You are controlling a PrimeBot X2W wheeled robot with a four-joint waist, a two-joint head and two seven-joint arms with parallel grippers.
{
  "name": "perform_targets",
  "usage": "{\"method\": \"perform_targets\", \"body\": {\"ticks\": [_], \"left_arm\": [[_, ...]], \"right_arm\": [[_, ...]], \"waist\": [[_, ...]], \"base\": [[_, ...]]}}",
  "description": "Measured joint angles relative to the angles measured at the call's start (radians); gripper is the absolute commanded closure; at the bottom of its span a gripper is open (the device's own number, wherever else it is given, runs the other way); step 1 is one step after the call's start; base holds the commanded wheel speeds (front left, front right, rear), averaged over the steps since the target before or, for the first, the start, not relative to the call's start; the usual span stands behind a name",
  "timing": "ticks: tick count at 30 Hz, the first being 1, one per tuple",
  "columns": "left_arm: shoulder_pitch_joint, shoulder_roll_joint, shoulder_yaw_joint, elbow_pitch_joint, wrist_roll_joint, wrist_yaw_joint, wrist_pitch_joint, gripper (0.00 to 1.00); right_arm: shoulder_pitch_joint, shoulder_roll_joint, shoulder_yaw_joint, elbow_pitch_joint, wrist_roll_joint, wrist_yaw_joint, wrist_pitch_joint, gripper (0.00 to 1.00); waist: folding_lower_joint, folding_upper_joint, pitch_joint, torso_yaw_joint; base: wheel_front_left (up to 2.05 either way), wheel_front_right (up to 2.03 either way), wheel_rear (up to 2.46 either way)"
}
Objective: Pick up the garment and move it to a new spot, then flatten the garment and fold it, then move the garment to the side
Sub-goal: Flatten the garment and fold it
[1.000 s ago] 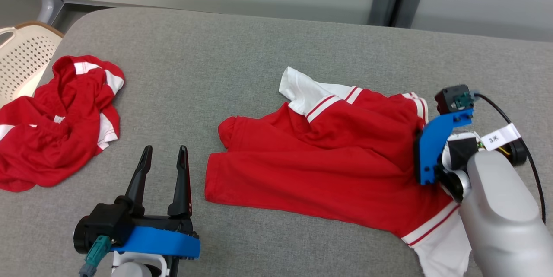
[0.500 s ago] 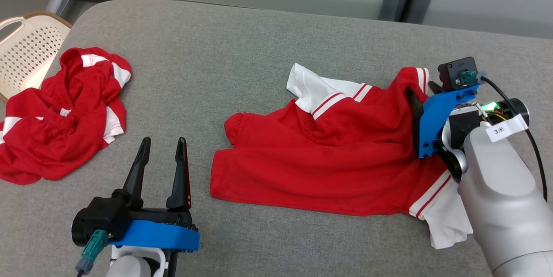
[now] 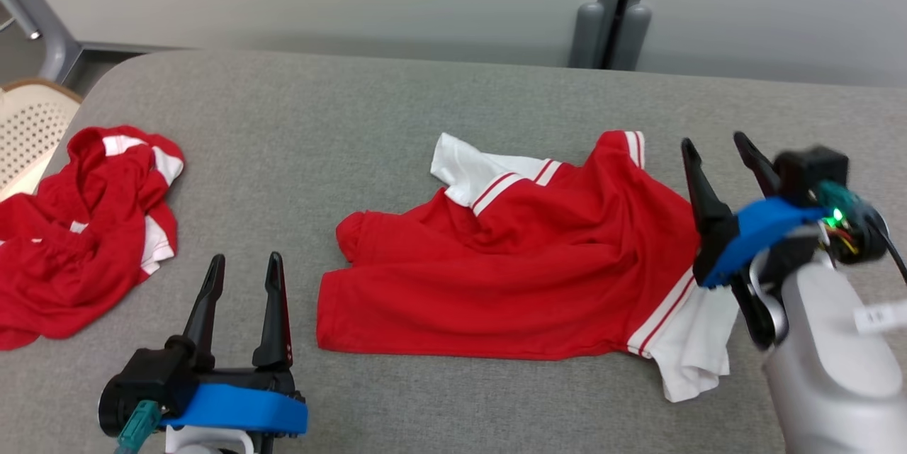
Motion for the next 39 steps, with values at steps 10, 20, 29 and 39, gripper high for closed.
{"method": "perform_targets", "body": {"ticks": [10,20,29,39], "left_arm": [[0.057,0.010,0.052,0.060,-0.007,0.000,0.000,0.00],[0.089,0.023,0.076,0.098,-0.008,0.001,0.000,0.00],[0.120,0.020,0.074,0.094,-0.007,0.003,0.000,0.00],[0.100,0.021,0.034,0.122,0.000,0.008,0.062,0.00]], "right_arm": [[0.379,0.042,-0.040,-0.415,0.036,0.000,-0.080,0.00],[0.547,0.077,-0.073,-0.551,0.025,0.000,-0.057,0.00],[0.582,0.082,-0.081,-0.606,0.034,0.000,-0.019,0.00],[0.587,0.083,-0.070,-0.611,0.063,0.000,-0.014,0.00]], "waist": [[-0.0001,0.0000,-0.071,-0.075],[-0.0001,0.0000,-0.123,-0.126],[-0.0001,0.0000,-0.125,-0.135],[0.0001,0.0000,-0.105,-0.128]], "base": [[0.00,0.00,0.00],[0.00,0.00,0.00],[0.00,0.00,0.00],[0.00,0.00,0.00]]}}
